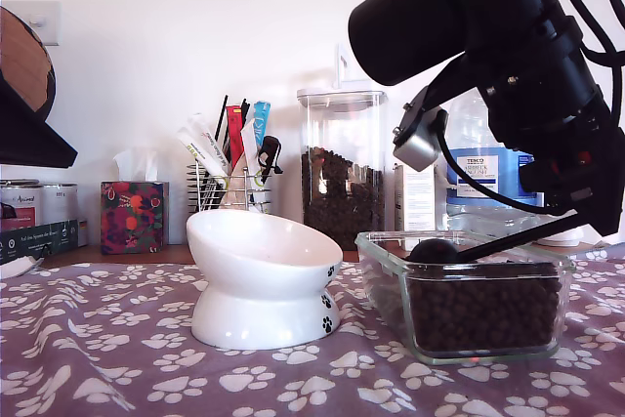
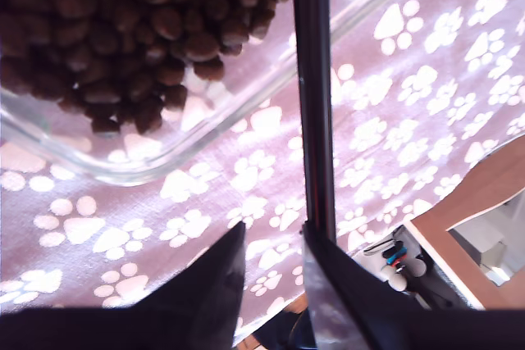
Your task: Measure one spoon of cat food and pour it into the food bowl
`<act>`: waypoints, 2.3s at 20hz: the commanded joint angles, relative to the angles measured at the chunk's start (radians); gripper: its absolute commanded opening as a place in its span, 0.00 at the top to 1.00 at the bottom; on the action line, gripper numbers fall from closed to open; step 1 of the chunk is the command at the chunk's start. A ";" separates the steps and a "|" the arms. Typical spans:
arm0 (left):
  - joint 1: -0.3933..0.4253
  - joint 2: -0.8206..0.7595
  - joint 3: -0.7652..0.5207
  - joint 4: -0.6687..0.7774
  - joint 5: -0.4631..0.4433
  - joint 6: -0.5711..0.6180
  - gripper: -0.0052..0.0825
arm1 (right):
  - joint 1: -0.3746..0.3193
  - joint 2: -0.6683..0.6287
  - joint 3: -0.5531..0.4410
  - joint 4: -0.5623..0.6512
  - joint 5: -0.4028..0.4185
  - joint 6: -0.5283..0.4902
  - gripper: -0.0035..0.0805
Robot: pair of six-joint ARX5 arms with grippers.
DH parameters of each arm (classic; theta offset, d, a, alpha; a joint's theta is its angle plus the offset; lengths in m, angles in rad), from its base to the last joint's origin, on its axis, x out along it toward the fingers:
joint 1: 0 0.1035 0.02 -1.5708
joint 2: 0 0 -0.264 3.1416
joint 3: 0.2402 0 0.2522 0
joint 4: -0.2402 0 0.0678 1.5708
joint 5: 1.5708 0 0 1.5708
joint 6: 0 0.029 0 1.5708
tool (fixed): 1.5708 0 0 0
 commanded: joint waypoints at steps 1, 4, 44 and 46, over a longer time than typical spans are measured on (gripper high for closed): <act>-0.003 0.003 0.005 0.012 0.013 0.005 0.96 | 0.037 0.010 0.000 -0.008 0.014 0.002 0.70; -0.003 0.003 0.005 0.020 0.023 0.004 0.96 | 0.070 0.010 0.000 -0.024 0.036 0.002 0.70; -0.003 0.003 0.005 0.032 0.071 0.005 0.96 | 0.032 0.046 -0.012 -0.008 -0.041 0.004 0.69; -0.003 0.003 0.005 0.035 0.071 0.005 0.96 | 0.030 0.046 -0.012 -0.008 -0.057 0.006 0.69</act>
